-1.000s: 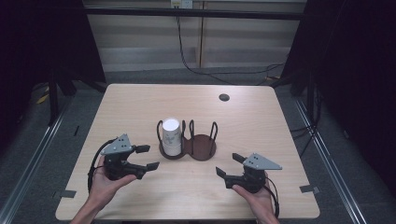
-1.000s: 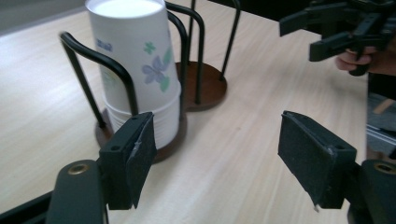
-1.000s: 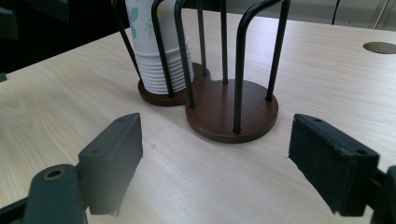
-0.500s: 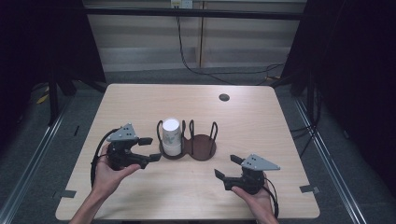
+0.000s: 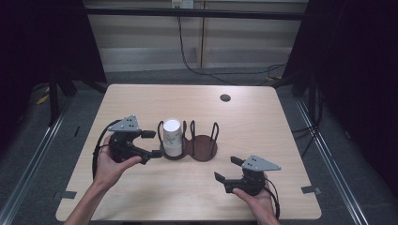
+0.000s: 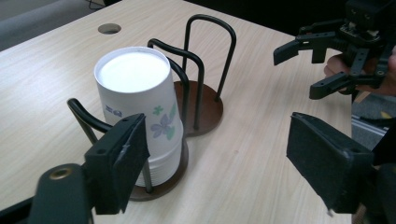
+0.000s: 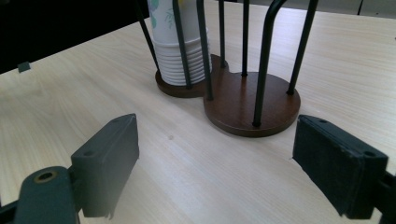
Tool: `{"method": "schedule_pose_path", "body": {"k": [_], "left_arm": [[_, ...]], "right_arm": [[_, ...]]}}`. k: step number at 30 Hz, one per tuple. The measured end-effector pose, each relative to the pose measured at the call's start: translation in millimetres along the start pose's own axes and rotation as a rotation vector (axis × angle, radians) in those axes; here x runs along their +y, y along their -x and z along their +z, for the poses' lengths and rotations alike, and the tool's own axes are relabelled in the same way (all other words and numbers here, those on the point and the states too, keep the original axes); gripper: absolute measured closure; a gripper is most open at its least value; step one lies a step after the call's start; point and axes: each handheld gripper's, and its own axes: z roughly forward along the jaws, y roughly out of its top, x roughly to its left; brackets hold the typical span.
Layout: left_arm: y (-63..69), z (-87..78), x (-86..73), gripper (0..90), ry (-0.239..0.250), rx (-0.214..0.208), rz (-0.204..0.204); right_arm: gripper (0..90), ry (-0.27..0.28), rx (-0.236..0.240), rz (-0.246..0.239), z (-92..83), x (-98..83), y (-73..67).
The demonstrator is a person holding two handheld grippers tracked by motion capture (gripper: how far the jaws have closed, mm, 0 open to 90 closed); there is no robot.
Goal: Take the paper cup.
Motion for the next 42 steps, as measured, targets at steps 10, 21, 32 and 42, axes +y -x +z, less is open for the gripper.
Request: {"method": "schedule_pose_path", "body": {"k": [10, 21, 32, 42], "left_arm": [[-6.6, 10.9, 16.3, 25.2, -0.071, 0.03, 0.027], [-19.4, 21.0, 28.8, 23.8, -0.137, 0.046, 0.05], [-31.9, 34.5, 47.8, 19.5, -0.188, 0.035, 0.06], [-41.2, 47.1, 58.1, 22.2, -0.247, 0.058, 0.057]], "right_arm": [[13.8, -0.011, 0.023, 0.006, 1.7, -1.1, -0.8], [13.7, -0.045, 0.053, -0.002, 5.8, -3.1, -4.0], [13.6, -0.057, 0.044, -0.002, 6.8, -4.2, -3.0], [13.5, -0.065, 0.055, -0.004, 7.5, -4.8, -3.9]]}}
